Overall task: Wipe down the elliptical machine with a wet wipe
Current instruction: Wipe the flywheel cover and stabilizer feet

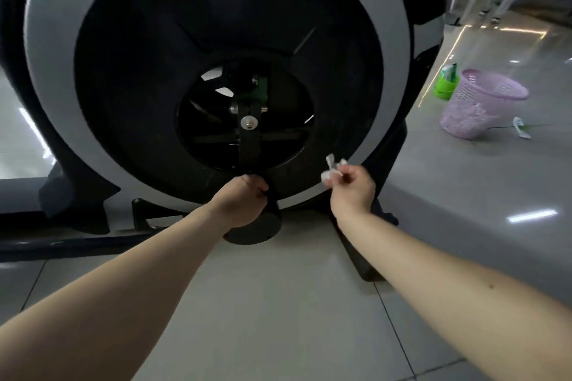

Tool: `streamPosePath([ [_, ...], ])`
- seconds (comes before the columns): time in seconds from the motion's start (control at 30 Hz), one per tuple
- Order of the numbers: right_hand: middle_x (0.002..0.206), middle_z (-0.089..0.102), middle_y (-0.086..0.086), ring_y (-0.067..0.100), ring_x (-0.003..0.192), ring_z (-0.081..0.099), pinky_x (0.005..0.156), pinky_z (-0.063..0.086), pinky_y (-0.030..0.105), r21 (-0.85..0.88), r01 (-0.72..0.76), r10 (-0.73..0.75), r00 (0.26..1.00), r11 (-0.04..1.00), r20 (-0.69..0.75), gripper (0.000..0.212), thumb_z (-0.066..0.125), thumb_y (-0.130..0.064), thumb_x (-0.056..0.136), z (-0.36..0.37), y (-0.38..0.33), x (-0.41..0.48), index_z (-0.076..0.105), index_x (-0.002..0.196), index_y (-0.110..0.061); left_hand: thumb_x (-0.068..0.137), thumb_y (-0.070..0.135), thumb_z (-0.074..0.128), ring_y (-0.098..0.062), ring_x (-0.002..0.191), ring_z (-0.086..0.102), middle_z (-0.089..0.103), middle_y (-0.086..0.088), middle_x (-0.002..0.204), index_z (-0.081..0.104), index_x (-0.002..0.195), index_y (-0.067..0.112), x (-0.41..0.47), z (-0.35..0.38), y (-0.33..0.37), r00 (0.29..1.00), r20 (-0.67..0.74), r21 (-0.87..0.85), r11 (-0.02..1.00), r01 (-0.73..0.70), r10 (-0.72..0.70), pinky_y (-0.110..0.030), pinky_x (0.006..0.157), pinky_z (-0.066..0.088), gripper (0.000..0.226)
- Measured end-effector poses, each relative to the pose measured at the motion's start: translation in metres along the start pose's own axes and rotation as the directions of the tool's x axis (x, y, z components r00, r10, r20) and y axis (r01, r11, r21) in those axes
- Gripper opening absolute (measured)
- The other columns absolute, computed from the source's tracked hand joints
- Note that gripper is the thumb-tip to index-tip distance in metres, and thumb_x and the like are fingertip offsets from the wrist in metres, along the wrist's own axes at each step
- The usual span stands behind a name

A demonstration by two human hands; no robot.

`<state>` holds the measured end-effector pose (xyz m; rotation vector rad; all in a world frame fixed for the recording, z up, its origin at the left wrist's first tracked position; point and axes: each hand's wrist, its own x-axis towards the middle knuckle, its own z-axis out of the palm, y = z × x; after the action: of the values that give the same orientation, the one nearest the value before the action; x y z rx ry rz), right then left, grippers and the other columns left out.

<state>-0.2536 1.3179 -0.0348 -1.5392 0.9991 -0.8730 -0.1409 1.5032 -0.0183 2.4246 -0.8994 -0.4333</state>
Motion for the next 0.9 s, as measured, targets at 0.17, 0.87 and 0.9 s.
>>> streamPosePath([
  [0.17,0.102,0.072,-0.002,0.001,0.083,0.072,0.068,0.055,0.01,0.301,0.04,-0.026,0.998,0.953,-0.048,0.019,0.074,0.0,0.089,0.007,-0.056,0.02,0.07,0.097,-0.017,0.099,0.016,0.054,-0.021,0.111,0.064,0.068,-0.004,0.12,0.066,0.129,0.017,0.01,0.006,0.032,0.997,-0.036,-0.018,0.998,-0.064,0.063,-0.025,0.091,0.049,0.032],
  [0.87,0.102,0.069,0.008,0.017,0.077,0.077,0.073,0.063,0.028,0.631,0.044,0.071,0.985,0.775,-0.156,0.022,0.076,-0.001,0.088,-0.012,-0.133,0.058,0.063,0.105,-0.006,0.097,0.016,0.058,-0.019,0.088,0.069,0.071,0.0,0.1,0.07,0.121,0.021,0.028,0.002,0.035,0.995,-0.061,-0.183,0.978,-0.095,0.085,-0.028,0.078,0.056,0.028],
  [0.9,0.101,0.07,0.008,0.018,0.078,0.077,0.073,0.063,0.028,0.612,0.032,0.071,0.987,0.79,-0.143,0.021,0.077,-0.003,0.088,-0.008,-0.128,0.056,0.063,0.104,-0.007,0.097,0.017,0.058,-0.018,0.086,0.069,0.071,-0.001,0.101,0.07,0.121,0.022,0.029,0.003,0.034,0.995,-0.055,-0.185,0.979,-0.091,0.082,-0.027,0.075,0.057,0.028],
])
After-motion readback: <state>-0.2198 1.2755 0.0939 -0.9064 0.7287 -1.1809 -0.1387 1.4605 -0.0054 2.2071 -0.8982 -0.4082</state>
